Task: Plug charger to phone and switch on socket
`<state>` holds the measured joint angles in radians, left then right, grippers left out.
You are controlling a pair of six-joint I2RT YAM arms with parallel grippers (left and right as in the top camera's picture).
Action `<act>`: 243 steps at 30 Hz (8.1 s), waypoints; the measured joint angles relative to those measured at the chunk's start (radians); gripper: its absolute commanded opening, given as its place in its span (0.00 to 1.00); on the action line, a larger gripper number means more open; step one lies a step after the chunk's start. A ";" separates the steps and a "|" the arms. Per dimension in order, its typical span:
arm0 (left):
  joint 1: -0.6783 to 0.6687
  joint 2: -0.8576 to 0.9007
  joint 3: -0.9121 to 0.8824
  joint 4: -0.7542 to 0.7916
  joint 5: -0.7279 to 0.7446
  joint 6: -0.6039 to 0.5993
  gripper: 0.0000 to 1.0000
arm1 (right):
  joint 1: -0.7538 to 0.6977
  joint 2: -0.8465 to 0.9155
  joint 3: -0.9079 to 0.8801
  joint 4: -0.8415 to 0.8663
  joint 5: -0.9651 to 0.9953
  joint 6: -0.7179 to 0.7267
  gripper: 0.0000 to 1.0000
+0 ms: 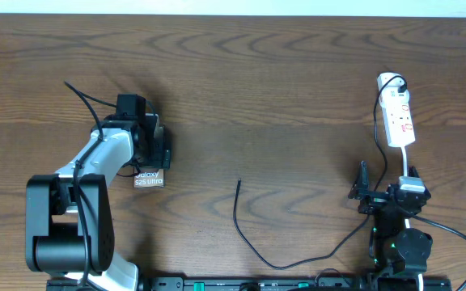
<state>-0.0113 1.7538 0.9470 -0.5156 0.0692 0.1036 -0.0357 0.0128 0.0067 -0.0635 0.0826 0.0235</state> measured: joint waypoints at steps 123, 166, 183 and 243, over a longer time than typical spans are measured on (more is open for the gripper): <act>0.000 0.011 0.026 -0.055 -0.011 0.008 0.92 | 0.000 0.000 0.000 0.000 0.000 0.000 0.99; 0.001 0.011 0.019 0.002 0.025 0.028 0.98 | 0.000 0.000 0.000 0.000 0.000 0.000 0.99; 0.001 0.011 0.019 0.003 0.029 0.032 0.69 | 0.000 0.000 0.000 0.000 0.000 0.000 0.99; 0.001 0.008 0.031 -0.031 0.045 0.029 0.07 | 0.000 0.000 0.000 0.000 0.000 0.000 0.99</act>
<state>-0.0105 1.7615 0.9783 -0.5465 0.1143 0.1326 -0.0357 0.0128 0.0067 -0.0635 0.0830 0.0235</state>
